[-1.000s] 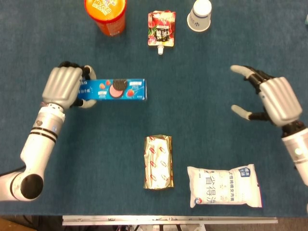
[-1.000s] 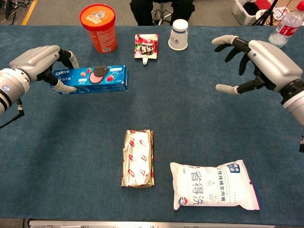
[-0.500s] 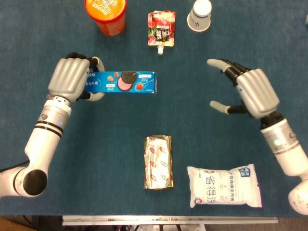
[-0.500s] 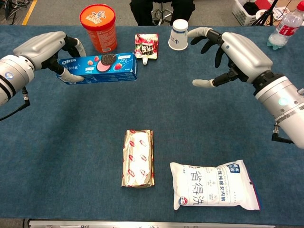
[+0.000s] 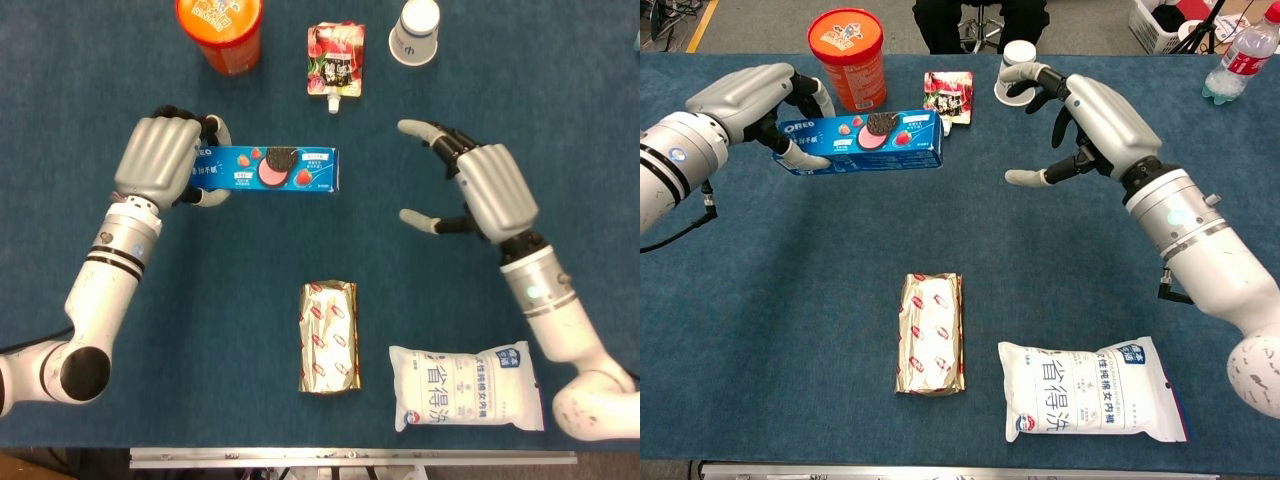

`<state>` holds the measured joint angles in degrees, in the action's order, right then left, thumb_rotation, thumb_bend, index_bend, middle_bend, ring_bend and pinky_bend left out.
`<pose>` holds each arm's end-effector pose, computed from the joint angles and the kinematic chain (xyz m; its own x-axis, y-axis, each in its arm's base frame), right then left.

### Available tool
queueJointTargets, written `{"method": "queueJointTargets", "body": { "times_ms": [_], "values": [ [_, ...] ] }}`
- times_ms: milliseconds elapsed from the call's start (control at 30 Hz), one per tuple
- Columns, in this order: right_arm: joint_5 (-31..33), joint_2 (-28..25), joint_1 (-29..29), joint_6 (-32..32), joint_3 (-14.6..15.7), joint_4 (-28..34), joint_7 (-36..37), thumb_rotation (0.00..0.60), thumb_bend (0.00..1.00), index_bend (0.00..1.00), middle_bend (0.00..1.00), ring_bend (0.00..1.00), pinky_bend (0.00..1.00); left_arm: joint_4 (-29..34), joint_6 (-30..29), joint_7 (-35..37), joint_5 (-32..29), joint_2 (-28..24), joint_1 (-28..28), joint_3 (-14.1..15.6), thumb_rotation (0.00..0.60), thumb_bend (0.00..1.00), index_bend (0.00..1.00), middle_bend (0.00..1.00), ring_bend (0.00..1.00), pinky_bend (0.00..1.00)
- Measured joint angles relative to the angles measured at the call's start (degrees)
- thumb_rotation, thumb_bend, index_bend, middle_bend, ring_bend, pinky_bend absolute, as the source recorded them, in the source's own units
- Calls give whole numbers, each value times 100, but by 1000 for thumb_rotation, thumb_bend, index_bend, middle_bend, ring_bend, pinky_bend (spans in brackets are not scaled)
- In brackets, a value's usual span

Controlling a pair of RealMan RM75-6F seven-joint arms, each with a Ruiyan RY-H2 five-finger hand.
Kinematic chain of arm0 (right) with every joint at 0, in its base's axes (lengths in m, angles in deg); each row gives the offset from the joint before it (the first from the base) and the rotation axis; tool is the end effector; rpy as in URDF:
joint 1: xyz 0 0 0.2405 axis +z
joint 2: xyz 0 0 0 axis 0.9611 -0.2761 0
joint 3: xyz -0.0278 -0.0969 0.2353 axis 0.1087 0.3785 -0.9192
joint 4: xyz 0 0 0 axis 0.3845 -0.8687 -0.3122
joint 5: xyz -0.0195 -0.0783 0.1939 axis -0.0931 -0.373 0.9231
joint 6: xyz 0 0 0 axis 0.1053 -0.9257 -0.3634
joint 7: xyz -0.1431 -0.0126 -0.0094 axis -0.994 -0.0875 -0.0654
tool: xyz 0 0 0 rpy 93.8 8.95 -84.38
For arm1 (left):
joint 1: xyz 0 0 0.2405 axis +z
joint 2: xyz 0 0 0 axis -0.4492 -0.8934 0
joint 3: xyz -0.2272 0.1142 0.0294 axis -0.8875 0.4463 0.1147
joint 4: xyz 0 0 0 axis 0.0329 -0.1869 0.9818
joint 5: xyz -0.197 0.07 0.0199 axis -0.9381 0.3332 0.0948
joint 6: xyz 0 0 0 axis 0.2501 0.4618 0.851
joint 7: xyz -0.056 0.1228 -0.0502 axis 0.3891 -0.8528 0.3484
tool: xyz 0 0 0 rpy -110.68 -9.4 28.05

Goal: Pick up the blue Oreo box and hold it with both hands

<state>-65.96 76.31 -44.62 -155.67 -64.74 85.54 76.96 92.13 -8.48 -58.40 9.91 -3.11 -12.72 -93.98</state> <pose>-0.1331 -0.2876 -0.0291 -0.0247 -0.1786 0.9836 -0.9297 -0.3577 -0.0883 -0.1534 0.3312 0.0313 0.2995 0.2899 0.9090 0.9498 -0.1806 -0.2553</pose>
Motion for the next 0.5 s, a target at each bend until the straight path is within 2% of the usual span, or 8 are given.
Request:
{"method": "queueJointTargets", "body": {
  "times_ms": [500],
  "values": [
    [127, 798, 209, -90, -77, -701, 273, 600, 0, 203, 268, 305, 539, 174, -201, 15, -186, 59, -71, -63, 600, 177, 586, 634, 341, 251]
  ]
}}
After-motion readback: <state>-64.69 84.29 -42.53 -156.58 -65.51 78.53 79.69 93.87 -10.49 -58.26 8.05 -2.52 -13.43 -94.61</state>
